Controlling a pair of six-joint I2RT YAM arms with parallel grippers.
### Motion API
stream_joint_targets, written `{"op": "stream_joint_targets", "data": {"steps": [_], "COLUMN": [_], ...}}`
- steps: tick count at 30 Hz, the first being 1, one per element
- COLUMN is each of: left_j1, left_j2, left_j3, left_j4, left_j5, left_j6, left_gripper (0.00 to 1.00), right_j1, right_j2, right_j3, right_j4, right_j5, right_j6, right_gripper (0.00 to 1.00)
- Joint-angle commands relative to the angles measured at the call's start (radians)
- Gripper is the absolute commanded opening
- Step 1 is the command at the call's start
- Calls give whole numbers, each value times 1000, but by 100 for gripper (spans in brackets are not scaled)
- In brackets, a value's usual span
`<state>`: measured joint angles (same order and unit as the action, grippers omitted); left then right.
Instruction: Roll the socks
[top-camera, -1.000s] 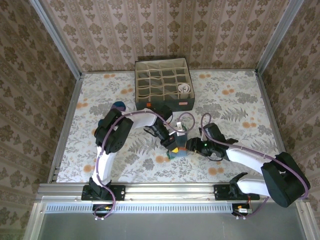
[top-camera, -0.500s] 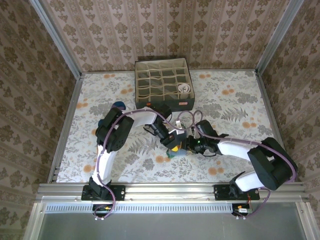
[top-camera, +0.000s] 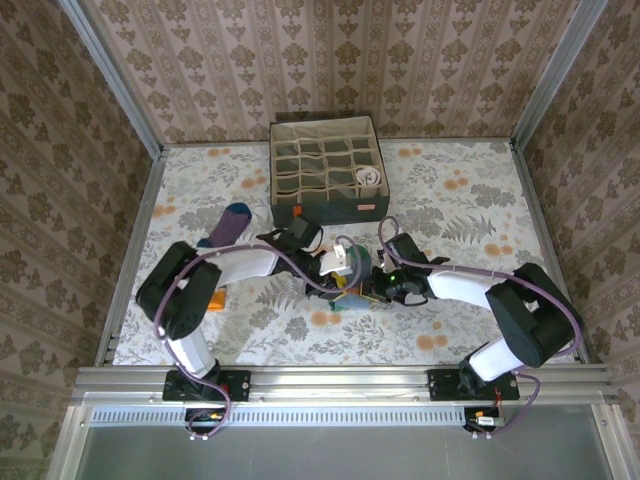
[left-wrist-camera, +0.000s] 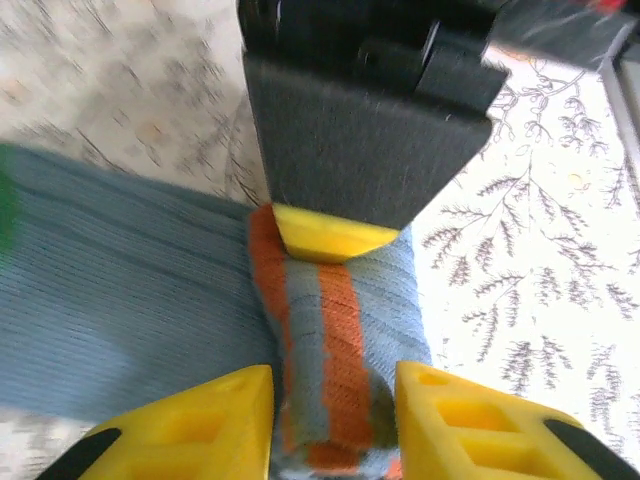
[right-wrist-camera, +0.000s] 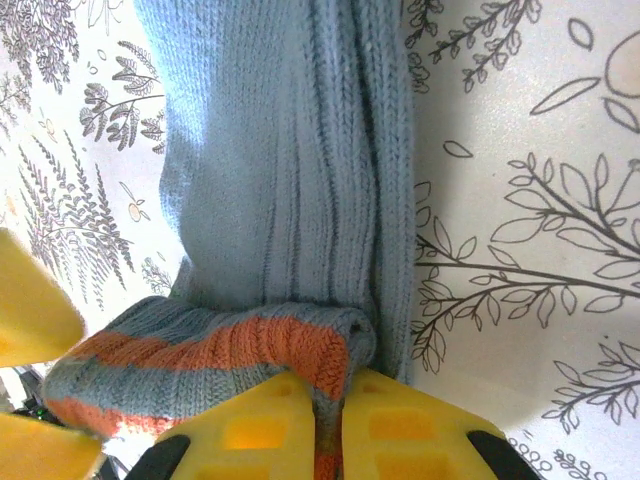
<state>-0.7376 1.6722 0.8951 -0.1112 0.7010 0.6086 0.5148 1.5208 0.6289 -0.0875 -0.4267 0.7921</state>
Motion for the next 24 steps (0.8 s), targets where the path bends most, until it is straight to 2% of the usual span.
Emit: {"op": "stream_joint_targets", "data": {"steps": [1, 5, 8, 18, 24], "left_j1": [2, -65, -136, -269, -273], "left_j2": [-89, -213, -250, -147, -75], "left_j3": [-80, -181, -196, -193, -194], "left_j4": [176, 229, 203, 240, 270], "left_j5": [-52, -221, -323, -462, -492], "left_j6": [68, 173, 232, 312, 321], "left_gripper": [37, 39, 41, 46, 49], "right_j1": [-6, -6, -6, -7, -9], "right_j2": [76, 102, 123, 144, 151], "right_j3": [-17, 10, 23, 31, 35], "right_j4": [-191, -220, -235, -246, -255], "right_j5": [98, 94, 89, 75, 69], "right_j6": [-44, -72, -85, -100, -113], "right_gripper": [10, 10, 10, 10, 9]}}
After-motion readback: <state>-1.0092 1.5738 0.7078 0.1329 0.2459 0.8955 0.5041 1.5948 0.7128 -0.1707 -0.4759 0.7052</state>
